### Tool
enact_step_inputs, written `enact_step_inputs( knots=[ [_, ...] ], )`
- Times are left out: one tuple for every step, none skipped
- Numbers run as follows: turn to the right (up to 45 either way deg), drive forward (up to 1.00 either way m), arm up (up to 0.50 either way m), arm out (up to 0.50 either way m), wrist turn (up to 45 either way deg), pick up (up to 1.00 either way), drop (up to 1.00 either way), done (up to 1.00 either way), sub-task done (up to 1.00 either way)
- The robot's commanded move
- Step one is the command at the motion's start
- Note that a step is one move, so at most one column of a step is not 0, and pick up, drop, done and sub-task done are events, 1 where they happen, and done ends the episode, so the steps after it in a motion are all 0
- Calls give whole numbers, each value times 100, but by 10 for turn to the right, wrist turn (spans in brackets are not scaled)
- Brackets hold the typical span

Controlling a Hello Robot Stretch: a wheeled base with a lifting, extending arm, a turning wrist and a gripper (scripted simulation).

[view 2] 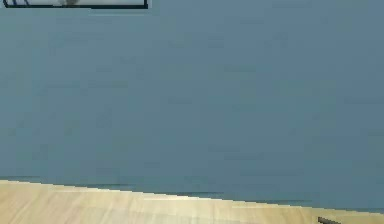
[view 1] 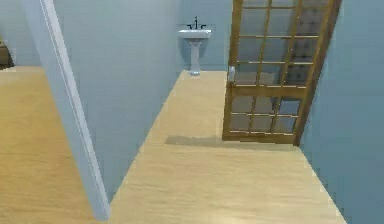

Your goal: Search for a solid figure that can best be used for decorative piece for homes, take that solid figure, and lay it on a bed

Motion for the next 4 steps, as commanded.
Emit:
enact_step_inputs(
  knots=[
    [0,100,0,0,0,0,0,0,0],
    [0,95,0,0,0,0,0,0,0],
    [90,0,0,0,0,0,0,0,0],
    [0,50,0,0,0,0,0,0,0]
  ],
)
